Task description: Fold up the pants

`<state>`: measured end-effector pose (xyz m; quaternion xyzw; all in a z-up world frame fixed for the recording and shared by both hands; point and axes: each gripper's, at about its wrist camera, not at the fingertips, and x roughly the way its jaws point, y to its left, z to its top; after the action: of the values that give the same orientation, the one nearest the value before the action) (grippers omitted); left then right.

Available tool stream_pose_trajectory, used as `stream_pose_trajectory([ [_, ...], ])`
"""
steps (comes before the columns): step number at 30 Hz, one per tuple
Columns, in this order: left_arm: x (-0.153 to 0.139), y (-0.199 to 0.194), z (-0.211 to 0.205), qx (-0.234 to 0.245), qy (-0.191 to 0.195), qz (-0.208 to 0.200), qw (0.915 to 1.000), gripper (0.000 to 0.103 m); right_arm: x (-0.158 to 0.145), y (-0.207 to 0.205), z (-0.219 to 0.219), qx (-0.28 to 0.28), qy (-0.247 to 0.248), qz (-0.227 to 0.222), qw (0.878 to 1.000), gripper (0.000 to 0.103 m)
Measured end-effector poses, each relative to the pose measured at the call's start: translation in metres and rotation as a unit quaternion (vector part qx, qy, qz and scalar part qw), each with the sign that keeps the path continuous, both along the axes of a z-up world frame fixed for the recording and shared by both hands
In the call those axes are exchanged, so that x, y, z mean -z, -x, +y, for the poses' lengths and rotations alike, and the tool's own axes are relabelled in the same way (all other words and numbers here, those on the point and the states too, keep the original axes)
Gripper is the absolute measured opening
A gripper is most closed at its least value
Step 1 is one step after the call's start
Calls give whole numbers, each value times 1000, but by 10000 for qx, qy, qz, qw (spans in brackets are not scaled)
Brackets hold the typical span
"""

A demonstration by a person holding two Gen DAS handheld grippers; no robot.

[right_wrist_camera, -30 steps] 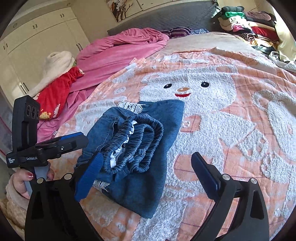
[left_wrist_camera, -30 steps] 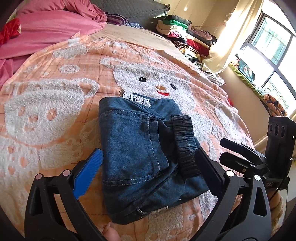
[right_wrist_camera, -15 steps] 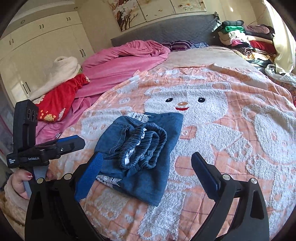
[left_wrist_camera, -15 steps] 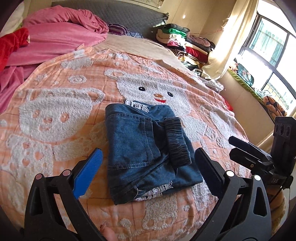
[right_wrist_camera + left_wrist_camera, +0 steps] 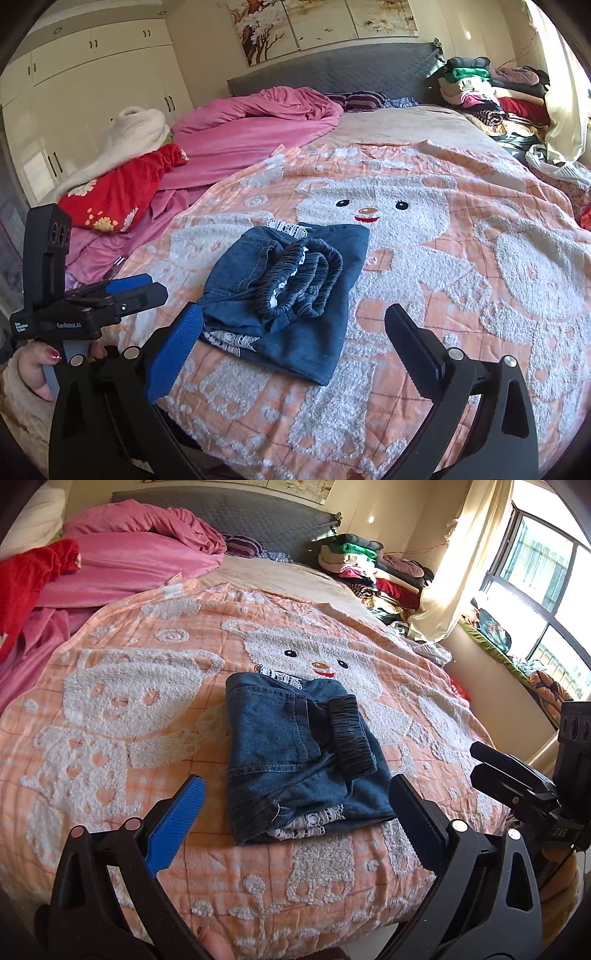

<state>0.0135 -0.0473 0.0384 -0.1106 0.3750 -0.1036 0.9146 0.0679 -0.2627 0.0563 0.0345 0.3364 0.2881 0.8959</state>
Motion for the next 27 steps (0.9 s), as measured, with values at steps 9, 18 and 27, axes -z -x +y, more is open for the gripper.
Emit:
stream_pose_trajectory([
  [9, 11, 19, 2, -105, -79, 79, 9999, 93, 8, 20, -5, 222, 255, -6, 9994, 98],
  [18, 21, 32, 5, -185, -124, 181, 9996, 93, 16, 33, -4, 310, 430, 12, 9986, 98],
  [27, 21, 38, 5, -227, -149, 190, 9995, 93, 20, 37, -4, 393, 466, 33, 9981, 98],
])
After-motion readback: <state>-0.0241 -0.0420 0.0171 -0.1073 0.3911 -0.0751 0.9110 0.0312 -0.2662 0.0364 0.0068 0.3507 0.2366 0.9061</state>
